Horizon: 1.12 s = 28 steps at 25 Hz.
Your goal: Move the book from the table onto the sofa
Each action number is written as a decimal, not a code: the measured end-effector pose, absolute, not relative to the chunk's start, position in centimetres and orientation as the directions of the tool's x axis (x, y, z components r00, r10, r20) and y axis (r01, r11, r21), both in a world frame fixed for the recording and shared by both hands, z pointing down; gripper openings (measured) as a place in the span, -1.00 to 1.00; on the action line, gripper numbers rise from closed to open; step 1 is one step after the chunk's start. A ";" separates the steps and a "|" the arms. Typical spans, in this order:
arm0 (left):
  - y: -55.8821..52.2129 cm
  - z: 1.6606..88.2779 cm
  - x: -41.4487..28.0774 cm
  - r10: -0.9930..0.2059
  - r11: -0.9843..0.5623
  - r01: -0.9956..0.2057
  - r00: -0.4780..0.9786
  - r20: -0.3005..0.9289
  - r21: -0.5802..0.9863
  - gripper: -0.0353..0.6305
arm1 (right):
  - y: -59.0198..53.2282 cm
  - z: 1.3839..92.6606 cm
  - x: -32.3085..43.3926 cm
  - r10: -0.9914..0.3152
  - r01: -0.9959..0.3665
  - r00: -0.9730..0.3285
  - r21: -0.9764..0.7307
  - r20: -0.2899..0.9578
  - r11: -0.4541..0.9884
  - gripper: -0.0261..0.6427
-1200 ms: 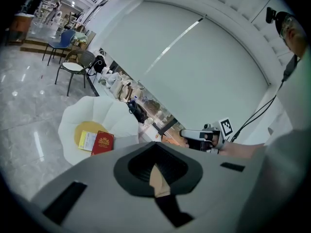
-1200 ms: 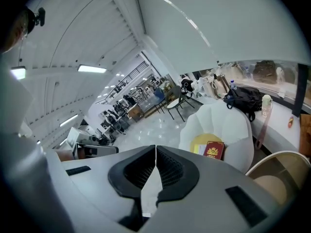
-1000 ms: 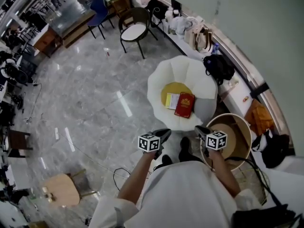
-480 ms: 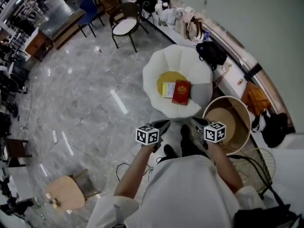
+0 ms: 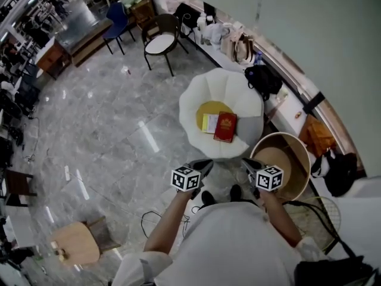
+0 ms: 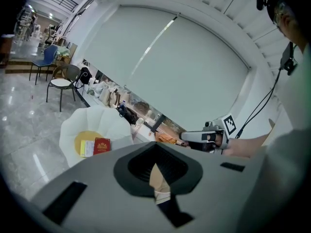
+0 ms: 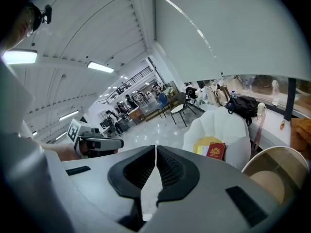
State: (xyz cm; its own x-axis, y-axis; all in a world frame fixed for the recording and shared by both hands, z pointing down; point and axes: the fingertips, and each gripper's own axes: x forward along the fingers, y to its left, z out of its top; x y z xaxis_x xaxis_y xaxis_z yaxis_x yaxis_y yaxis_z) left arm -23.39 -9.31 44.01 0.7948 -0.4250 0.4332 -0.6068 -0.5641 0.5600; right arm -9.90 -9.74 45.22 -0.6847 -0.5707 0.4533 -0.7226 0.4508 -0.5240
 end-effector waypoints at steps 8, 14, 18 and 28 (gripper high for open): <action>-9.0 43.6 -21.3 -0.450 -0.547 -0.621 0.784 0.428 0.562 -0.89 | -10.6 43.6 -6.9 -0.581 -0.723 -0.685 -0.506 0.440 0.469 -0.81; -9.1 43.2 -20.5 -0.463 -0.540 -0.627 0.779 0.424 0.562 -0.89 | -11.3 43.0 -5.7 -0.590 -0.722 -0.684 -0.517 0.430 0.460 -0.81; -9.2 43.3 -19.9 -0.465 -0.536 -0.630 0.776 0.426 0.562 -0.89 | -11.5 43.2 -5.0 -0.596 -0.723 -0.680 -0.523 0.426 0.451 -0.81; -9.9 43.0 -19.9 -0.476 -0.531 -0.635 0.771 0.422 0.561 -0.89 | -12.0 43.3 -4.9 -0.603 -0.723 -0.678 -0.528 0.421 0.445 -0.81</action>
